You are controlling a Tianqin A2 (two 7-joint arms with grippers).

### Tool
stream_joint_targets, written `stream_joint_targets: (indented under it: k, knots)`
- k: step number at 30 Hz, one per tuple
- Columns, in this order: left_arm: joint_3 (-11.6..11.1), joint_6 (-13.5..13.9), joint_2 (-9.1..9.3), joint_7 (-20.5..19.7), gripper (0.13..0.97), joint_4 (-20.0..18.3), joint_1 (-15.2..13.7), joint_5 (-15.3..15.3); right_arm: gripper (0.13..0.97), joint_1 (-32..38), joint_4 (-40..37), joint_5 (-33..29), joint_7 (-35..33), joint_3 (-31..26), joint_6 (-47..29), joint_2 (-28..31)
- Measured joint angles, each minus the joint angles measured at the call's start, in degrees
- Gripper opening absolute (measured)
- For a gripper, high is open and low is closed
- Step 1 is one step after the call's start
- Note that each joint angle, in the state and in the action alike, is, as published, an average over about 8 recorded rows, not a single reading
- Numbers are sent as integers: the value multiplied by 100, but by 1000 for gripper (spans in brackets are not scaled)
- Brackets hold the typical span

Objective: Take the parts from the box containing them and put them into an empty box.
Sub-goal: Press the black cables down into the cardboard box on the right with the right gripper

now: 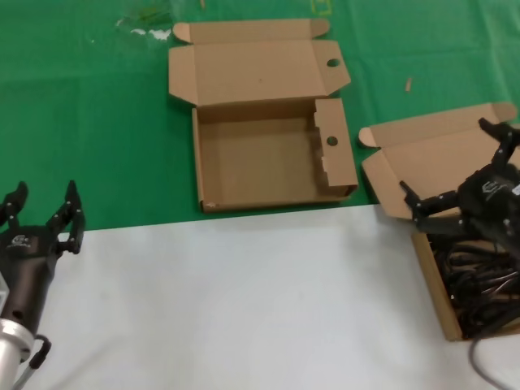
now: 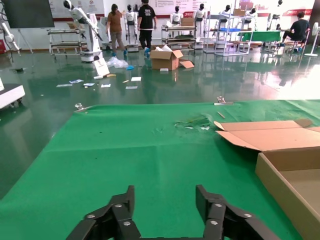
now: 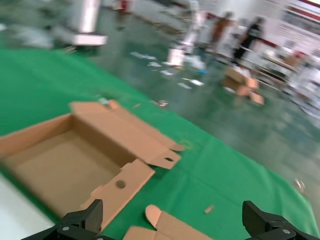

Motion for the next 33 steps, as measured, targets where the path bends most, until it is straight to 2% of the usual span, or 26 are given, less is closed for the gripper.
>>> stream_joint_targets:
  k: [4, 11, 13, 17, 22, 26, 33]
  knots:
    - [0, 0, 0, -1, 473, 0, 0, 1, 966, 310, 34, -393, 415, -343, -645, 925]
    - [0, 0, 0, -2, 311, 0, 0, 1, 966, 1710, -61, -1988, 1937, -1630, -2166, 2155]
    - [0, 0, 0, -2, 311, 0, 0, 1, 966, 2152, -119, -2467, 2309, -1963, -2642, 2311]
    - [0, 0, 0, -2, 282, 0, 0, 1, 966, 2783, -271, -3440, 2907, -2265, -3614, 2371]
    - [0, 0, 0, -2, 208, 0, 0, 1, 966, 3047, -498, -4393, 3219, -2026, -4706, 2164]
    - [0, 0, 0, -2, 181, 0, 0, 1, 966, 3110, -689, -4766, 3095, -1737, -5379, 1951]
    - [0, 0, 0, -2, 142, 0, 0, 1, 947, 3212, -1036, -5032, 2628, -1329, -6301, 1623]
